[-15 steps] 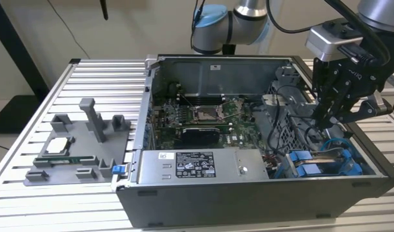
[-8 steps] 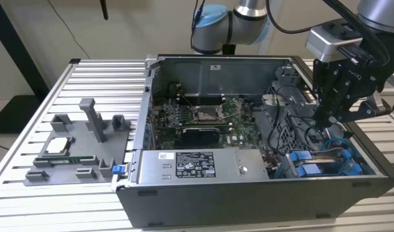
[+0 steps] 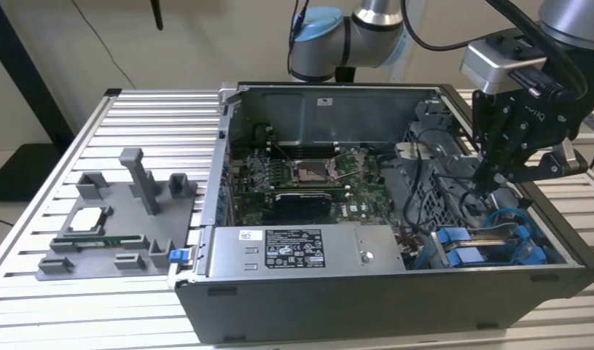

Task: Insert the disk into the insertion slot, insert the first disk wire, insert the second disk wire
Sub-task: 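Insert the first disk wire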

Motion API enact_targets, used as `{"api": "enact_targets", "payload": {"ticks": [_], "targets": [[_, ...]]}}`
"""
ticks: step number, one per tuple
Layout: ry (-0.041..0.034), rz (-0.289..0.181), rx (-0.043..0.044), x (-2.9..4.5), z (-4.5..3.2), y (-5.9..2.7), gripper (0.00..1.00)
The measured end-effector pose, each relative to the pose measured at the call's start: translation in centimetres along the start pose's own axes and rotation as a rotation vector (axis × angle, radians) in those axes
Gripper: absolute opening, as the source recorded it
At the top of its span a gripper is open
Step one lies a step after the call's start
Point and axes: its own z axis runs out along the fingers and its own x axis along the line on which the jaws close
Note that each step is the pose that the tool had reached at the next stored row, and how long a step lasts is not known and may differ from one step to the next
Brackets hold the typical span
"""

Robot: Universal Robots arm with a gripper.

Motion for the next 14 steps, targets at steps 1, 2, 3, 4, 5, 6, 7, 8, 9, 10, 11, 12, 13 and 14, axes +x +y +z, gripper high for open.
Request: {"api": "enact_targets", "payload": {"ticks": [1,2,3,4,5,6,7,8,9,10,11,12,13,14], "targets": [[-0.0001,0.000,0.0000,0.01,0.01,0.00,0.00],[-0.0004,0.000,0.0001,0.04,0.05,0.01,0.00],[-0.0002,0.001,0.0000,0.08,0.05,0.02,0.00],[0.0001,0.002,0.0000,0.14,0.06,0.03,0.00],[0.0001,0.003,0.0001,0.22,0.08,0.04,0.00],[0.0000,0.004,0.0001,0.30,0.10,0.05,0.00],[0.0002,0.004,0.0001,0.39,0.11,0.06,0.00],[0.0003,0.005,0.0001,0.48,0.13,0.06,0.00],[0.0003,0.006,0.0000,0.57,0.15,0.07,0.00],[0.0002,0.006,0.0000,0.65,0.18,0.08,0.00],[0.0003,0.007,-0.0002,0.75,0.21,0.09,0.00],[0.0003,0.008,-0.0006,0.85,0.23,0.09,0.00],[0.0002,0.009,-0.0013,0.93,0.26,0.09,0.00],[0.0001,0.010,-0.0032,1.03,0.28,0.05,0.00]]}}
